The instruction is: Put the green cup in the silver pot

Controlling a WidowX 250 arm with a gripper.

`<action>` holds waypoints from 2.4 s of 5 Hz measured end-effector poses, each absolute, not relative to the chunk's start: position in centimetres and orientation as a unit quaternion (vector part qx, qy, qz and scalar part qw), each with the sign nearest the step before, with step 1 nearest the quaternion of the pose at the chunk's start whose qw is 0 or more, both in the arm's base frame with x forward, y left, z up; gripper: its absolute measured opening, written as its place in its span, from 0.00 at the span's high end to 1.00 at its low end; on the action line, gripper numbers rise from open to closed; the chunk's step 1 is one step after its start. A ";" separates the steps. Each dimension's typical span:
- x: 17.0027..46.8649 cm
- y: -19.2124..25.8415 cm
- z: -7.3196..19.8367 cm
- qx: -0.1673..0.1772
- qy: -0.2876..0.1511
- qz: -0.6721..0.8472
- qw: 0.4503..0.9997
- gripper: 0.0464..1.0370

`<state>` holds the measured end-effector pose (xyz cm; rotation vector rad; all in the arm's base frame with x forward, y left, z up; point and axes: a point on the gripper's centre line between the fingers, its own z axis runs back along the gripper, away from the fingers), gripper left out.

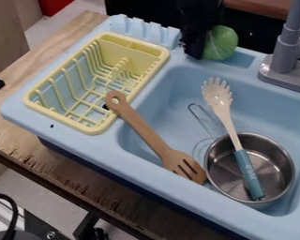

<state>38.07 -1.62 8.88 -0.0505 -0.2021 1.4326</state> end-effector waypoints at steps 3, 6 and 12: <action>37.3 -1.0 12.5 -0.031 -0.099 0.650 0.753 0.49; 33.2 2.1 13.2 -0.022 -0.096 0.593 0.799 0.49; 28.5 -9.2 10.1 -0.044 -0.082 0.474 0.876 0.49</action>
